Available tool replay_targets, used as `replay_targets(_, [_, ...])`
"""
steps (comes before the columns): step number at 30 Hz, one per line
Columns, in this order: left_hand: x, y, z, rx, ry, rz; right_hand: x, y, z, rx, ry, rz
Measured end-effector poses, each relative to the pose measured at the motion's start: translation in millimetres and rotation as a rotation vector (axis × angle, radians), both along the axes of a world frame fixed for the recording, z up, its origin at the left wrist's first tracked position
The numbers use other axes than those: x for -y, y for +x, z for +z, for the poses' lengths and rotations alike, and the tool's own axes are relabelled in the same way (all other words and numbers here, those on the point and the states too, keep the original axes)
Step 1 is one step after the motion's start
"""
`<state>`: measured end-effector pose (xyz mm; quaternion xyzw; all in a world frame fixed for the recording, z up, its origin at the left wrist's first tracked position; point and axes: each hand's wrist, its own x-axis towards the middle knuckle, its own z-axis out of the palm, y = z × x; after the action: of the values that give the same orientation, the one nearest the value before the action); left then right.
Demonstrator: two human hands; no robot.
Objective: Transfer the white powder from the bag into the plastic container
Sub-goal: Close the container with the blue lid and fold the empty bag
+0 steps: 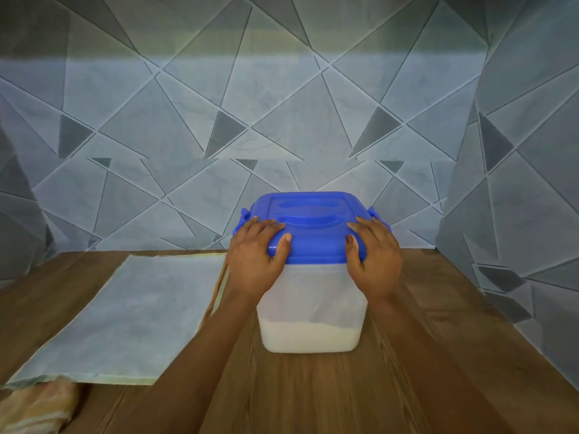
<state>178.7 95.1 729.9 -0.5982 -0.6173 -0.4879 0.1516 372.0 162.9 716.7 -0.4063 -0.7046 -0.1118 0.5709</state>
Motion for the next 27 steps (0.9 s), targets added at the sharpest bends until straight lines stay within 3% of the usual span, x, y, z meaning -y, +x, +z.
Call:
replay_targets(13, [-120, -44, 0, 0.029, -0.032, -0.009, -117, -45, 0, 0.006, 0.004, -0.033])
replay_targets(27, [-153, -59, 6, 0.003, -0.057, -0.059, -154, -59, 2, 0.075, -0.089, -0.033])
